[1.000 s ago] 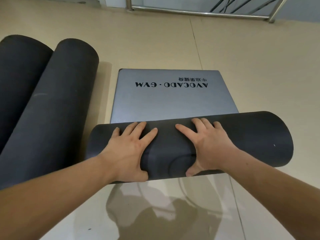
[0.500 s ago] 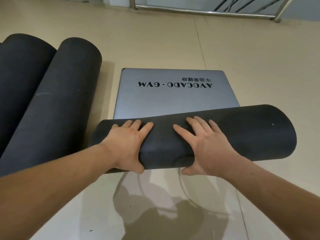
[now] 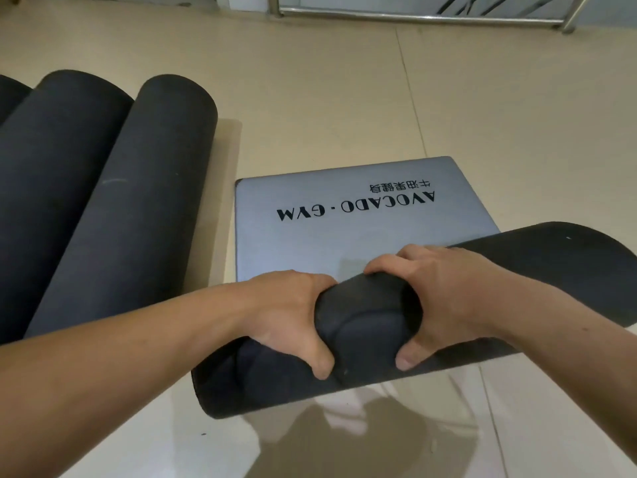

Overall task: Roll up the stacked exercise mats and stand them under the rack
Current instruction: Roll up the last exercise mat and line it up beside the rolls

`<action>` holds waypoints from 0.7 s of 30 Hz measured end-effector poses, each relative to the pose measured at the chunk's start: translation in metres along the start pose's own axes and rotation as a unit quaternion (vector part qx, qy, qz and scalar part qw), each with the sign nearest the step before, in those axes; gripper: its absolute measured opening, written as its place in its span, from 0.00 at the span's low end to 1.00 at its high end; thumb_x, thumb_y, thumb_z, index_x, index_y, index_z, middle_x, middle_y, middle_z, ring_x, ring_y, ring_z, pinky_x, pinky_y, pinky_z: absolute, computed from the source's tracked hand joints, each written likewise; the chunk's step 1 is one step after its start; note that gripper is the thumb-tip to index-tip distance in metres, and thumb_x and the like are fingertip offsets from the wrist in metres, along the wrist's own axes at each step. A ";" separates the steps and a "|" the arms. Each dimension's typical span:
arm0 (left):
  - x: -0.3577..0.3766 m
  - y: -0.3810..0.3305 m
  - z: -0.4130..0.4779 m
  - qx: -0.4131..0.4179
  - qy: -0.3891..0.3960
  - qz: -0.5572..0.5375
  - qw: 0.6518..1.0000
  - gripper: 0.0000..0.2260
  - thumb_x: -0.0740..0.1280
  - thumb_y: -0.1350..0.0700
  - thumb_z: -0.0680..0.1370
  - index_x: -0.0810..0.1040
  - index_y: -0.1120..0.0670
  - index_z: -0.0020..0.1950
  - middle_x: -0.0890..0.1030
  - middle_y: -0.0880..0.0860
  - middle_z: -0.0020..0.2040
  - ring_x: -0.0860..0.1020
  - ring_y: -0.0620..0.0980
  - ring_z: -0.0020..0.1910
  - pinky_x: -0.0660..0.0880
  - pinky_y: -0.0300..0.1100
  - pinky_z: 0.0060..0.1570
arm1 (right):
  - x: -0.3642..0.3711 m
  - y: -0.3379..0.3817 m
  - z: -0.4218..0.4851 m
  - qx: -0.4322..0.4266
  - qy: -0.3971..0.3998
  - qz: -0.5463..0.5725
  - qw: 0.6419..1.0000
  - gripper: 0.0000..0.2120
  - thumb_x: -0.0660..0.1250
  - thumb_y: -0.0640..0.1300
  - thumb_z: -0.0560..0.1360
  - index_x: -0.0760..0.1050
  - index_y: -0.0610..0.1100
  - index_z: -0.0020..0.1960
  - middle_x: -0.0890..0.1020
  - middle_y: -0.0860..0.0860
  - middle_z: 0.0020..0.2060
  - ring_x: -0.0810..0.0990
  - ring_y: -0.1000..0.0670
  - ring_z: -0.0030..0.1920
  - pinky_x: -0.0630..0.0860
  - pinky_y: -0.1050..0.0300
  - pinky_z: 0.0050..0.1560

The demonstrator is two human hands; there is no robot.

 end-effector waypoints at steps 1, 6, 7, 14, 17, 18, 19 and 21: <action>0.001 -0.001 -0.001 -0.001 0.026 -0.034 0.999 0.32 0.82 0.39 0.58 0.73 0.34 0.59 0.83 0.40 0.51 0.83 0.44 0.49 0.84 0.48 0.51 | 0.002 0.006 -0.002 -0.005 0.007 -0.010 1.000 0.55 0.78 0.77 0.54 0.53 0.69 0.73 0.70 0.59 0.62 0.73 0.51 0.64 0.73 0.47 0.64; -0.007 0.004 -0.001 0.007 0.033 -0.082 0.996 0.37 0.85 0.39 0.60 0.74 0.33 0.66 0.81 0.36 0.58 0.82 0.42 0.57 0.80 0.46 0.60 | 0.005 0.006 0.006 -0.008 0.055 0.030 0.998 0.55 0.79 0.77 0.52 0.56 0.70 0.73 0.68 0.61 0.61 0.72 0.51 0.63 0.74 0.47 0.62; -0.012 0.007 -0.003 0.004 0.006 -0.071 0.997 0.42 0.84 0.38 0.61 0.71 0.34 0.72 0.79 0.35 0.63 0.80 0.42 0.61 0.78 0.46 0.64 | 0.001 0.002 0.013 -0.004 0.065 0.053 0.996 0.55 0.80 0.76 0.52 0.57 0.71 0.72 0.69 0.61 0.61 0.72 0.51 0.63 0.73 0.46 0.63; -0.046 0.016 -0.031 -0.022 -0.262 0.181 0.948 0.39 0.69 0.25 0.70 0.68 0.40 0.77 0.72 0.44 0.73 0.73 0.49 0.68 0.76 0.51 0.62 | -0.024 -0.024 0.080 0.014 0.090 0.194 0.977 0.48 0.84 0.68 0.59 0.66 0.68 0.74 0.73 0.58 0.69 0.74 0.48 0.69 0.70 0.43 0.72; -0.017 0.013 -0.030 -0.001 -0.227 0.210 0.951 0.41 0.65 0.25 0.71 0.61 0.40 0.80 0.67 0.49 0.77 0.68 0.53 0.73 0.71 0.55 0.69 | -0.039 -0.027 0.100 0.042 -0.019 0.156 0.987 0.38 0.80 0.68 0.65 0.70 0.63 0.71 0.74 0.54 0.69 0.74 0.47 0.68 0.72 0.44 0.68; -0.005 0.017 -0.026 -0.017 -0.189 0.205 0.960 0.48 0.65 0.23 0.70 0.52 0.41 0.83 0.59 0.51 0.82 0.61 0.56 0.79 0.65 0.58 0.76 | -0.043 -0.025 0.104 0.054 -0.069 0.128 0.988 0.33 0.78 0.68 0.67 0.72 0.61 0.68 0.75 0.53 0.66 0.75 0.47 0.66 0.73 0.46 0.65; 0.004 0.023 -0.021 -0.039 -0.161 0.203 0.965 0.54 0.66 0.23 0.69 0.42 0.43 0.84 0.50 0.51 0.85 0.52 0.58 0.83 0.57 0.61 0.80 | -0.046 -0.021 0.106 0.067 -0.118 0.098 0.986 0.29 0.76 0.68 0.69 0.73 0.60 0.65 0.76 0.53 0.63 0.76 0.47 0.65 0.73 0.48 0.60; 0.009 0.037 -0.010 -0.055 -0.168 0.202 0.963 0.60 0.66 0.21 0.67 0.33 0.44 0.82 0.42 0.49 0.85 0.44 0.58 0.84 0.49 0.62 0.81 | -0.047 -0.008 0.104 0.082 -0.192 0.043 0.977 0.23 0.72 0.67 0.74 0.75 0.56 0.62 0.77 0.53 0.57 0.76 0.46 0.63 0.70 0.52 0.52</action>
Point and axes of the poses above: each hand's wrist, its own z-axis towards the middle knuckle, its own x-axis out of the palm, y = z × x, the point moved 4 cm from there along z, towards the middle knuckle
